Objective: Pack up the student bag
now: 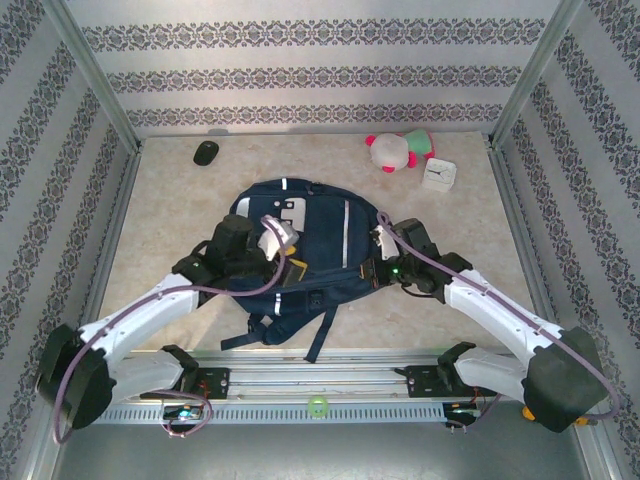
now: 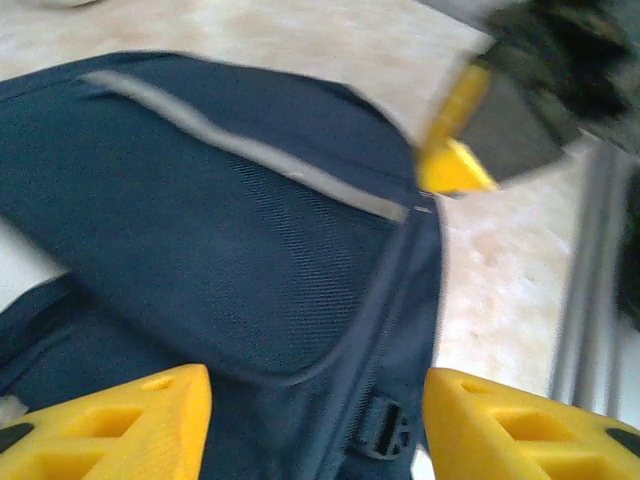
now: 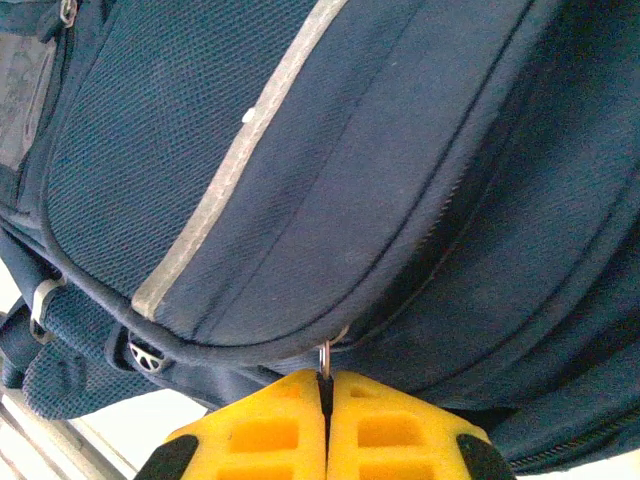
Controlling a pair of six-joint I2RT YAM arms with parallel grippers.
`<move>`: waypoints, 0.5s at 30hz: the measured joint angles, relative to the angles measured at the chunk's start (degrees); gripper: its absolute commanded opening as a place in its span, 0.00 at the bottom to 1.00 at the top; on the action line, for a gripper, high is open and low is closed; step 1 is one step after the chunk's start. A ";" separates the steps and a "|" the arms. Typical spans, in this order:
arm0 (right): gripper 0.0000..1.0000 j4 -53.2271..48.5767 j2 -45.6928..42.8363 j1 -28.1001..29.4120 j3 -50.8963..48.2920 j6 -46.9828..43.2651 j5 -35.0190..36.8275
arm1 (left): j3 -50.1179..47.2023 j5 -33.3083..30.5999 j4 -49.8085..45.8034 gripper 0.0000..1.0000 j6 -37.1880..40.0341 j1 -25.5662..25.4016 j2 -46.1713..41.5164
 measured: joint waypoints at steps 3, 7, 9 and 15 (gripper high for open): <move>0.00 0.83 0.04 2.43 -0.37 1.51 1.64 | -1.53 -10.25 -4.63 0.54 -12.07 0.72 -3.93; 0.00 1.57 0.37 7.43 -0.42 4.11 3.78 | -8.22 -19.28 -9.90 0.49 -24.17 4.35 -7.54; 0.00 1.97 0.57 10.19 -0.42 5.53 4.55 | -11.96 -21.24 -11.56 0.49 -28.41 7.34 -7.93; 0.00 5.22 2.60 18.78 -0.42 10.71 7.80 | -15.02 -22.45 -7.32 0.52 -33.62 13.77 -3.54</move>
